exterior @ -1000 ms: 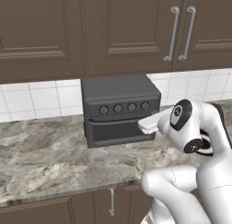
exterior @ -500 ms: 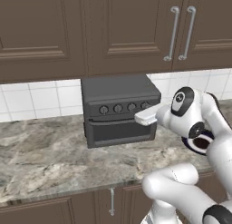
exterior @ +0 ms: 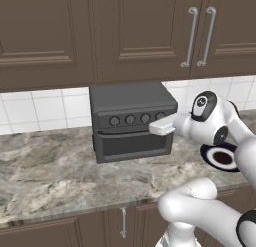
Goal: Pull the toaster oven rack outwards. Pick up the baguette from the plate and place it on the toaster oven rack. Close the toaster oven door fully and set the temperature to the lowest setting.
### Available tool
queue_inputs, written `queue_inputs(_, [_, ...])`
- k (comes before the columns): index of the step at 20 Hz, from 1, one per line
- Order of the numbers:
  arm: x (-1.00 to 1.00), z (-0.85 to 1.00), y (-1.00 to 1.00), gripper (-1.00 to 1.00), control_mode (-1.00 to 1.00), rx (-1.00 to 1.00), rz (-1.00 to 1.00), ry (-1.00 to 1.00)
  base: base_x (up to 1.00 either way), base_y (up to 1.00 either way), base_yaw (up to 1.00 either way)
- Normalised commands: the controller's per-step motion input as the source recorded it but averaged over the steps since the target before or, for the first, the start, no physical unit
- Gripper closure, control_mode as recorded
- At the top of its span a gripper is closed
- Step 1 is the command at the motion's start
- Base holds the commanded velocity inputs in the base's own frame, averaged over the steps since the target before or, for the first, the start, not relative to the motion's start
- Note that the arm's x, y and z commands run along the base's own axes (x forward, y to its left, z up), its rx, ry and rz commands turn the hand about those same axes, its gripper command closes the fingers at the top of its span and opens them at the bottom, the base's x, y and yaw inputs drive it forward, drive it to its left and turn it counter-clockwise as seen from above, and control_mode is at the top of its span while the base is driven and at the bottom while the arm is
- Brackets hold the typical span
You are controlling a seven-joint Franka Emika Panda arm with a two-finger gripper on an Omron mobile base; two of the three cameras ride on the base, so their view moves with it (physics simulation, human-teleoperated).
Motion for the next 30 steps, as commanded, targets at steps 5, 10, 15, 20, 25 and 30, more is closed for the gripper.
queue_inputs(5, [0.00,-0.17,-0.08,1.00,-1.00,0.00,0.19,-0.10,0.00,0.00,0.00])
queue_inputs(10, [0.00,-0.40,-0.12,1.00,-1.00,-0.03,0.16,-0.12,0.00,0.00,0.00])
queue_inputs(15, [0.06,-0.27,-0.26,1.00,-1.00,-0.04,0.10,-0.10,0.00,0.00,0.00])
queue_inputs(20, [0.30,0.00,-0.05,1.00,-1.00,0.00,0.09,-0.09,0.00,0.00,0.00])
queue_inputs(25, [0.40,0.00,-0.04,1.00,-1.00,0.00,0.08,-0.04,0.00,0.00,0.00])
queue_inputs(30, [0.57,-0.02,-0.30,1.00,-1.00,-0.03,0.03,0.00,0.00,0.00,0.00])
